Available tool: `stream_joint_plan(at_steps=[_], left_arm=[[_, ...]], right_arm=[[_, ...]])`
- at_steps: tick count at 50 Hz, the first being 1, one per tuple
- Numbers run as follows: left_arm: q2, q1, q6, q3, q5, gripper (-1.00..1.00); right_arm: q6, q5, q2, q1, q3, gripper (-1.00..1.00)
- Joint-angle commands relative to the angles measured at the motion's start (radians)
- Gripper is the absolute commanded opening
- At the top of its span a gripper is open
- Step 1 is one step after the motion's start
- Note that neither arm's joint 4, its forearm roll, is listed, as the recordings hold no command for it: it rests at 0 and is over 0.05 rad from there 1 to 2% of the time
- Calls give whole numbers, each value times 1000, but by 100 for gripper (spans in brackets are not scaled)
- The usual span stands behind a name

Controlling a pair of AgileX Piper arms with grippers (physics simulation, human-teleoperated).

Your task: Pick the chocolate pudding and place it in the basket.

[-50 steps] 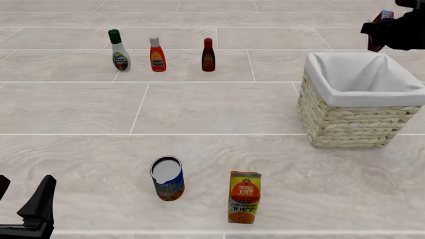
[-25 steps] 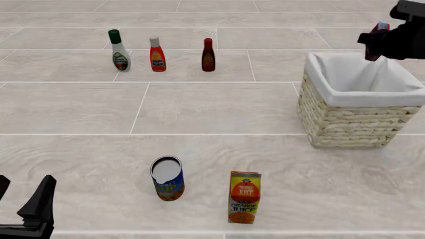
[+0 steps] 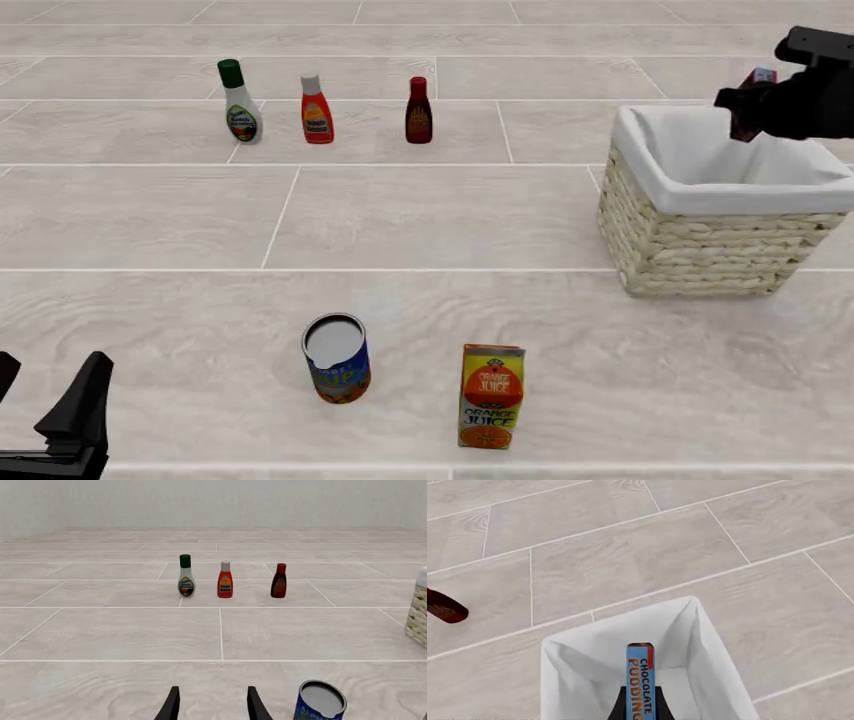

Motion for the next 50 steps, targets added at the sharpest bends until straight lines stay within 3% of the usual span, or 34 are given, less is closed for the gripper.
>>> stream_joint_plan(at_steps=[1, 50], left_arm=[[0, 0, 0, 0, 0, 100], [0, 0, 0, 0, 0, 100]], right_arm=[[8, -20, 8, -4, 25, -100], [34, -48, 95, 0, 46, -100]])
